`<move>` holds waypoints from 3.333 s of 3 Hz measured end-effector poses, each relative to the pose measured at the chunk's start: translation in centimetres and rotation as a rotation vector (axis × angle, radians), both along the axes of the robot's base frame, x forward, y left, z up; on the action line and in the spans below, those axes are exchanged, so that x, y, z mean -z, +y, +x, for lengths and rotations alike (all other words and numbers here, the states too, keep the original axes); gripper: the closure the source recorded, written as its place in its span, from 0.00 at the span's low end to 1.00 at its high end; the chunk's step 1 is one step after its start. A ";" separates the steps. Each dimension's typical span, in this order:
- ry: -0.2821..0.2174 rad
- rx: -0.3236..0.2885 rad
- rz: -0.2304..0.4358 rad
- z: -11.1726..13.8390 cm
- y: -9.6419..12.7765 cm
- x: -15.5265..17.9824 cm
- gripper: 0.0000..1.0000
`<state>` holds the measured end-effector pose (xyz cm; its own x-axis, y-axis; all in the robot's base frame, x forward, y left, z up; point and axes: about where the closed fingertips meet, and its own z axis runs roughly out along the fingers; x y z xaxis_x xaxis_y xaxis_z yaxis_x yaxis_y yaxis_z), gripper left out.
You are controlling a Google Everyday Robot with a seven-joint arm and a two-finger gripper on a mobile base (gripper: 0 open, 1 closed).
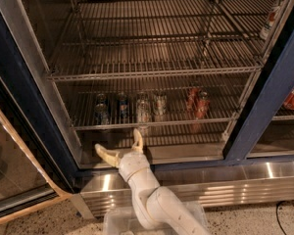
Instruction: Pick pepsi can from bottom shelf of fridge
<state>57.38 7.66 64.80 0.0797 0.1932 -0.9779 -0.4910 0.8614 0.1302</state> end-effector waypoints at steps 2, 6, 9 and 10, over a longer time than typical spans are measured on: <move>0.095 -0.012 -0.101 4.4 0.3 3.5 0.52; 0.094 0.059 -0.098 1.5 -0.1 4.0 0.00; 0.146 0.090 -0.160 5.5 0.7 5.6 0.00; 0.183 0.110 -0.197 8.1 0.8 6.7 0.00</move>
Offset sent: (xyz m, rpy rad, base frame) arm 0.0624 0.0142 -0.0635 -0.1979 0.2054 0.0798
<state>65.48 8.43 58.11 -0.0913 -0.0022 -0.9958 -0.3773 0.9255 0.0325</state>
